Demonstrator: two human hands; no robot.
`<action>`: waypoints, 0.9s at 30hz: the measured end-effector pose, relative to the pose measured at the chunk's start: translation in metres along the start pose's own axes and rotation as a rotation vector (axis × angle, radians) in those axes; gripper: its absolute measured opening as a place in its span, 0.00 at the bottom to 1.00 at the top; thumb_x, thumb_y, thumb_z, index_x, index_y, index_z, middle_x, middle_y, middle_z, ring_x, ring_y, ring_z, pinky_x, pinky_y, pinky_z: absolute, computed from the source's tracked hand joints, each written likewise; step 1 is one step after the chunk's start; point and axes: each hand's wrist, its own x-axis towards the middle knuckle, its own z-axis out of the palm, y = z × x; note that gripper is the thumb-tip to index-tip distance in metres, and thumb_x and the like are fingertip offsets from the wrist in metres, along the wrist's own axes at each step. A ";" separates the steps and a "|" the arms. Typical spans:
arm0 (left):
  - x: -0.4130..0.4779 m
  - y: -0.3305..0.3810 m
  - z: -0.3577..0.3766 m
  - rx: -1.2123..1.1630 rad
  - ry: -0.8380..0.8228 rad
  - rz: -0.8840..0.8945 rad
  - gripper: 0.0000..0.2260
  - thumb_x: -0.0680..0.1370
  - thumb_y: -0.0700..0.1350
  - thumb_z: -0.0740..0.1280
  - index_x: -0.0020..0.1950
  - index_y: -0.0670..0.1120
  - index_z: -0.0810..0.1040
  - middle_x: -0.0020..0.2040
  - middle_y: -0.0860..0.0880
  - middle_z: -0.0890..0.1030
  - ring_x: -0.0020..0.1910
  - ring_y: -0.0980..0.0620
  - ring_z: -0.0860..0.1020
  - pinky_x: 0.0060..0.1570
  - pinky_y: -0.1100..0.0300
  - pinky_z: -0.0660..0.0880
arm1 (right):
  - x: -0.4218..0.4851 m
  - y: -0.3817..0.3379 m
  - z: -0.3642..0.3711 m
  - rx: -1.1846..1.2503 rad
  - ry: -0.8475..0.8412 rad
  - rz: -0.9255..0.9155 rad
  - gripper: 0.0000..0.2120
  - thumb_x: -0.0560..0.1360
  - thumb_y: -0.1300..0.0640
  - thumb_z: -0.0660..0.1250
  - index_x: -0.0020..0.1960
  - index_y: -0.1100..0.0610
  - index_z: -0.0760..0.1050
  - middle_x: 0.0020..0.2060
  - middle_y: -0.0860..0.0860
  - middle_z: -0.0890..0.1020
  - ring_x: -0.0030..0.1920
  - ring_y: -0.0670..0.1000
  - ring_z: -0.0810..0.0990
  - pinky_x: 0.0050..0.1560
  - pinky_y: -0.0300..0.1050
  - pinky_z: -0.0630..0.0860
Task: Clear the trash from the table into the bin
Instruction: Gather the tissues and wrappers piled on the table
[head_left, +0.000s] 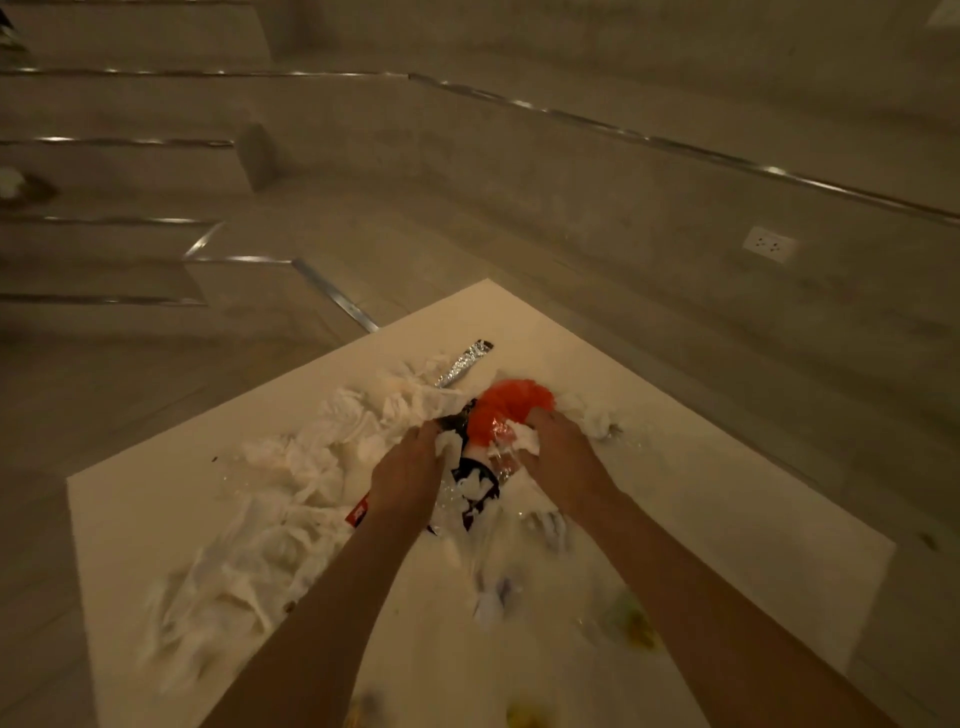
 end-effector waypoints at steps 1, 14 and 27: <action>-0.004 0.003 -0.003 0.001 0.004 0.009 0.15 0.81 0.49 0.56 0.66 0.46 0.67 0.61 0.44 0.76 0.56 0.43 0.77 0.52 0.50 0.75 | -0.005 -0.003 -0.002 0.000 0.004 0.005 0.12 0.75 0.59 0.66 0.58 0.60 0.70 0.53 0.57 0.76 0.51 0.55 0.76 0.46 0.43 0.70; -0.114 0.019 -0.020 -0.027 0.004 0.166 0.15 0.80 0.46 0.59 0.65 0.43 0.69 0.61 0.41 0.77 0.58 0.40 0.77 0.56 0.47 0.75 | -0.135 -0.032 -0.014 -0.109 0.059 0.136 0.15 0.76 0.59 0.65 0.61 0.61 0.69 0.56 0.60 0.75 0.57 0.59 0.75 0.56 0.52 0.73; -0.229 0.082 0.020 -0.126 -0.112 0.259 0.11 0.81 0.48 0.57 0.60 0.45 0.70 0.56 0.42 0.77 0.52 0.41 0.77 0.50 0.49 0.74 | -0.273 0.021 -0.026 -0.128 0.070 0.255 0.14 0.75 0.60 0.64 0.59 0.61 0.71 0.53 0.61 0.76 0.53 0.61 0.76 0.51 0.49 0.71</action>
